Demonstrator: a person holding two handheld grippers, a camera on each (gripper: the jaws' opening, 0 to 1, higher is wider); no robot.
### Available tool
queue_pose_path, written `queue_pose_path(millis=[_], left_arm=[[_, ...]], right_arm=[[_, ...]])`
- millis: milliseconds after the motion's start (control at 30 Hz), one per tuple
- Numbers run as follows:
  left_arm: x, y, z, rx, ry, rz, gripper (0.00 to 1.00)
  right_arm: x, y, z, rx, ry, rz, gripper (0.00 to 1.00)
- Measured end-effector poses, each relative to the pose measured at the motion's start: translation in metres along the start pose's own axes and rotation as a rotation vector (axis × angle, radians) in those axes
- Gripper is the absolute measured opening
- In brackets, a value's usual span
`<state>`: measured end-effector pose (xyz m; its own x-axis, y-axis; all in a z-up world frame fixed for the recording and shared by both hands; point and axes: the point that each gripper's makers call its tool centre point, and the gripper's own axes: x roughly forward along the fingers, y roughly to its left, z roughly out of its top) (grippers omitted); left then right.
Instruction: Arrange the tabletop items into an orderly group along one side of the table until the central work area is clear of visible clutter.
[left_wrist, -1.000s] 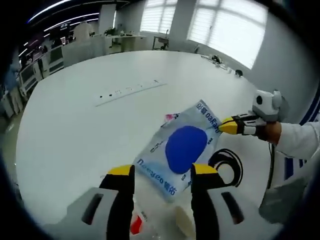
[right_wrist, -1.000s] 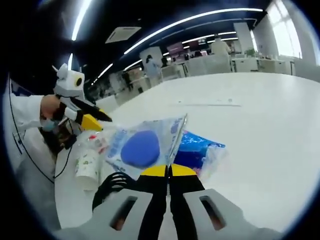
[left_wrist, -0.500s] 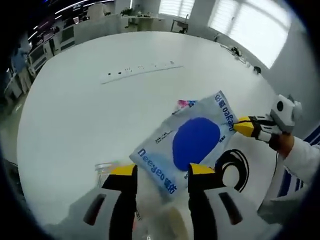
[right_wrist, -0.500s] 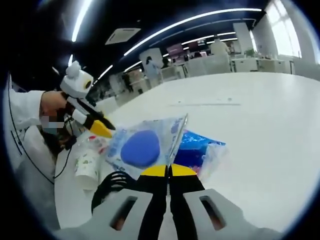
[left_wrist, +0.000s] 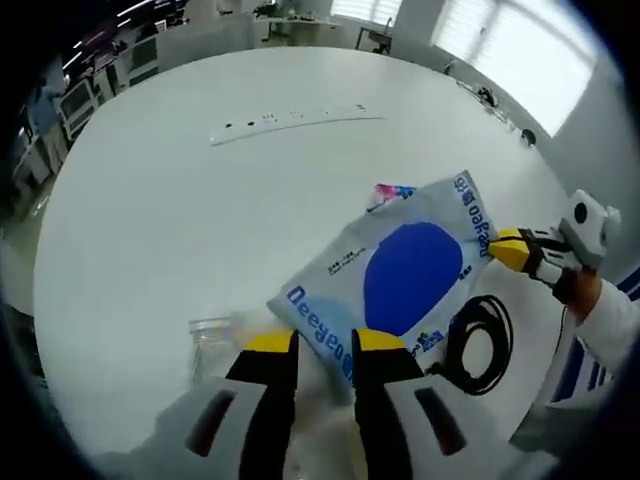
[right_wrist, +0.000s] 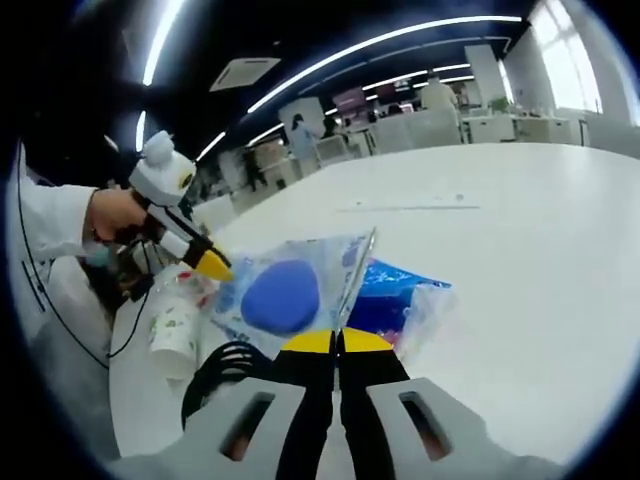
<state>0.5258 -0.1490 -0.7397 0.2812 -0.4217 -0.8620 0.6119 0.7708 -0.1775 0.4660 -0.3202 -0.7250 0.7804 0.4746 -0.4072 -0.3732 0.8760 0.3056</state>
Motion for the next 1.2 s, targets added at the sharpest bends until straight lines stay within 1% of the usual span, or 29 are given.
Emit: queue_pose_path(millis=[200, 300, 433, 667, 733, 867, 1000, 1200], left_arm=[[0.000, 0.001, -0.002, 0.014, 0.003, 0.008, 0.04], [0.000, 0.001, -0.003, 0.000, 0.001, -0.001, 0.00], [0.000, -0.001, -0.005, -0.001, -0.001, -0.011, 0.00], [-0.004, -0.002, -0.006, -0.043, -0.021, -0.034, 0.00], [-0.006, -0.002, -0.006, -0.043, -0.025, -0.038, 0.00], [-0.009, -0.002, -0.003, -0.058, -0.045, -0.043, 0.00], [-0.013, -0.002, 0.000, -0.055, -0.058, -0.045, 0.00], [-0.026, -0.002, 0.008, -0.065, -0.090, -0.055, 0.00]], right_arm=[[-0.001, -0.001, 0.000, 0.002, 0.000, -0.001, 0.00], [-0.002, -0.001, 0.000, 0.007, 0.000, -0.002, 0.00], [-0.003, 0.000, 0.000, 0.009, 0.000, -0.002, 0.00], [-0.004, 0.003, 0.003, 0.018, -0.007, 0.000, 0.00], [-0.005, 0.004, 0.006, 0.012, -0.011, 0.001, 0.00], [-0.006, 0.006, 0.010, 0.017, -0.021, 0.003, 0.00], [-0.009, 0.008, 0.017, 0.027, -0.036, 0.006, 0.00], [-0.014, 0.011, 0.026, 0.015, -0.051, 0.010, 0.00]])
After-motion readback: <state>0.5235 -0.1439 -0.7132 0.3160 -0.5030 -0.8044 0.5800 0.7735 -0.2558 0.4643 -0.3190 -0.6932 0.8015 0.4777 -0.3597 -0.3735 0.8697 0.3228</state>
